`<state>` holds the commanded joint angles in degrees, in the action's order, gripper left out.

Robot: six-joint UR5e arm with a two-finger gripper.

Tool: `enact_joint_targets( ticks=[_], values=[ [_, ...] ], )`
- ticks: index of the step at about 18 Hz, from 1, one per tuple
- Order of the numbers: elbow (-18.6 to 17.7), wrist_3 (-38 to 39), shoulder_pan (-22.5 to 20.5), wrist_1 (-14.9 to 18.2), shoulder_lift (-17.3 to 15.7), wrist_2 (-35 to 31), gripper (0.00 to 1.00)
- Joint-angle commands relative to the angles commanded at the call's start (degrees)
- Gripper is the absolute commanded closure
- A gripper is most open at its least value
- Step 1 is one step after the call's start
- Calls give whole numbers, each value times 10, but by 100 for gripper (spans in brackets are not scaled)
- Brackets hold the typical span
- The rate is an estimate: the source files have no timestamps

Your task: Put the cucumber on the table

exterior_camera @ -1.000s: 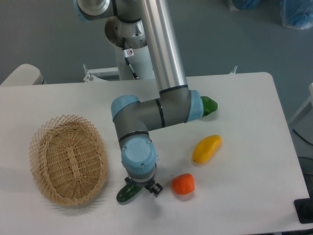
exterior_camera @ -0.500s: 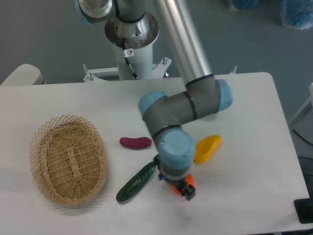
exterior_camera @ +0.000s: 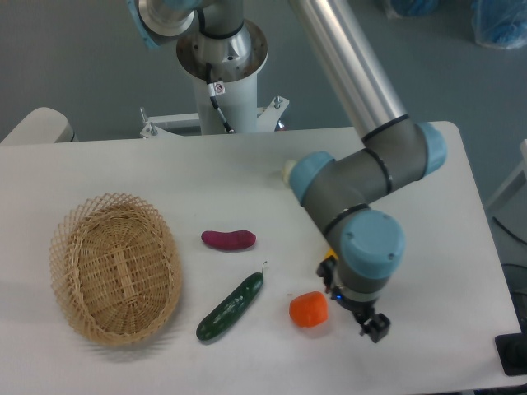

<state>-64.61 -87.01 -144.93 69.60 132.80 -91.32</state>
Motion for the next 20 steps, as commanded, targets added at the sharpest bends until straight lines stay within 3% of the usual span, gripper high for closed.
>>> enact_joint_targets(
  ticks=[3, 7, 20],
  values=[
    [47, -4, 0, 47, 19, 1, 0],
    [68, -6, 0, 54, 31, 8, 0],
    [34, -29, 8, 48, 19, 11, 0]
  ],
)
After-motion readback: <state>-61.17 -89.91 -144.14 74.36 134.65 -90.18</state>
